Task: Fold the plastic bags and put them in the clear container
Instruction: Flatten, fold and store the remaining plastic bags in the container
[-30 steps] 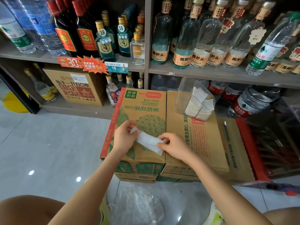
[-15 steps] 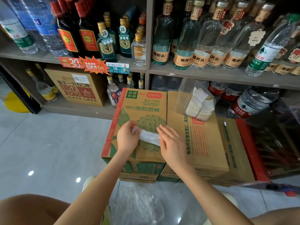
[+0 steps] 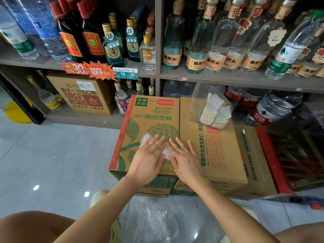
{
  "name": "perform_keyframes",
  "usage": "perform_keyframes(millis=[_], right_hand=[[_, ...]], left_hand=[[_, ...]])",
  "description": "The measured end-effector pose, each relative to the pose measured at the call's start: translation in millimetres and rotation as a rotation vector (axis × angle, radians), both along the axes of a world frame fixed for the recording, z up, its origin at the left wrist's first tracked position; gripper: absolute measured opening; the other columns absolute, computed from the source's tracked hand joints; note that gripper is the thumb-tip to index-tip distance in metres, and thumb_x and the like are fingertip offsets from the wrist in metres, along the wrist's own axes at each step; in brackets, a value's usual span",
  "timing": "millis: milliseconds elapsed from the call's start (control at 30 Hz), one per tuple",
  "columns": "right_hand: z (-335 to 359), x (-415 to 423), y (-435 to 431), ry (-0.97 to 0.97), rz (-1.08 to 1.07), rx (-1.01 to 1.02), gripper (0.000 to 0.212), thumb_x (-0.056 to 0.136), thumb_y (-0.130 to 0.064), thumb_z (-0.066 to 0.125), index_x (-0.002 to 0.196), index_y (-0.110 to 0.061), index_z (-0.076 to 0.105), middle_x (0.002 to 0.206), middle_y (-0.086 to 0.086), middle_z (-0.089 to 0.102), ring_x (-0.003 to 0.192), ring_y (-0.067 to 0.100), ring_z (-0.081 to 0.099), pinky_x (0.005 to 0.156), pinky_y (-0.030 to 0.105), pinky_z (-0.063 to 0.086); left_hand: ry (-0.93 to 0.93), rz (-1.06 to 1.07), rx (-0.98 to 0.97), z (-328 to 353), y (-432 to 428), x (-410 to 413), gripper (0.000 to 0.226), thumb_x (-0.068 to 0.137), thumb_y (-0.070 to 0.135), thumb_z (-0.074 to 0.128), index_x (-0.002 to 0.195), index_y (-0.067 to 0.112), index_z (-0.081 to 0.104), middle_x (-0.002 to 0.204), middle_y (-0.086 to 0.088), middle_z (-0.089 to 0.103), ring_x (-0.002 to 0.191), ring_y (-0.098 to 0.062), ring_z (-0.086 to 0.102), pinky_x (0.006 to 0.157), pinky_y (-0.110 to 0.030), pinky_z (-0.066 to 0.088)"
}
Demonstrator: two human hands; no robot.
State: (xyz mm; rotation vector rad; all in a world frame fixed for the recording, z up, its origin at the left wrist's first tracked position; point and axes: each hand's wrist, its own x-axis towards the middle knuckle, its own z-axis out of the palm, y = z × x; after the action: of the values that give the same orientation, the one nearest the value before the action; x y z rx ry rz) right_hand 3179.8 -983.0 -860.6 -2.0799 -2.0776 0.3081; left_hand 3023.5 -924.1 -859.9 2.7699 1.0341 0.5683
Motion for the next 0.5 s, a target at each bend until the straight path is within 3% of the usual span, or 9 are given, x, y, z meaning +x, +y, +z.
perform_keyframes(millis=[133, 267, 400, 500], right_hand=[[-3.1, 1.0, 1.0, -0.023, 0.009, 0.007, 0.073, 0.089, -0.045, -0.007, 0.149, -0.022, 0.027, 0.156, -0.01, 0.021, 0.146, 0.008, 0.007, 0.117, 0.036, -0.01], [-4.8, 0.9, 1.5, -0.033, 0.008, 0.032, 0.067, 0.093, -0.042, -0.001, 0.148, -0.021, 0.032, 0.155, -0.008, 0.025, 0.146, 0.011, 0.012, 0.118, 0.039, -0.005], [-6.1, 1.9, 1.1, -0.031, 0.013, 0.024, 0.066, 0.093, -0.042, -0.001, 0.148, -0.022, 0.03, 0.155, -0.009, 0.022, 0.146, 0.011, 0.01, 0.118, 0.038, -0.009], [-5.8, 1.7, 1.0, -0.03, 0.01, 0.024, 0.069, 0.091, -0.042, -0.004, 0.149, -0.022, 0.028, 0.156, -0.01, 0.02, 0.147, 0.011, 0.008, 0.116, 0.037, -0.013]], left_hand=[[0.221, -0.009, -0.05, -16.6, -7.4, -1.3, 0.062, 0.105, 0.043, 0.013, 0.139, 0.003, 0.047, 0.144, -0.011, 0.047, 0.137, -0.024, 0.039, 0.115, -0.032, 0.015], [0.226, 0.003, -0.09, -17.2, -2.8, -12.3, 0.06, 0.104, 0.044, 0.015, 0.142, 0.008, 0.046, 0.147, -0.005, 0.043, 0.138, -0.019, 0.037, 0.115, -0.027, 0.014], [0.159, 0.026, -0.099, -18.2, -2.8, -13.9, 0.057, 0.104, 0.04, 0.016, 0.142, 0.009, 0.045, 0.148, -0.003, 0.041, 0.139, -0.017, 0.035, 0.115, -0.023, 0.011], [0.085, 0.138, -0.134, -17.8, 4.9, -18.9, 0.058, 0.103, 0.042, 0.014, 0.144, 0.011, 0.04, 0.15, 0.002, 0.031, 0.141, -0.015, 0.023, 0.117, -0.026, 0.005]])
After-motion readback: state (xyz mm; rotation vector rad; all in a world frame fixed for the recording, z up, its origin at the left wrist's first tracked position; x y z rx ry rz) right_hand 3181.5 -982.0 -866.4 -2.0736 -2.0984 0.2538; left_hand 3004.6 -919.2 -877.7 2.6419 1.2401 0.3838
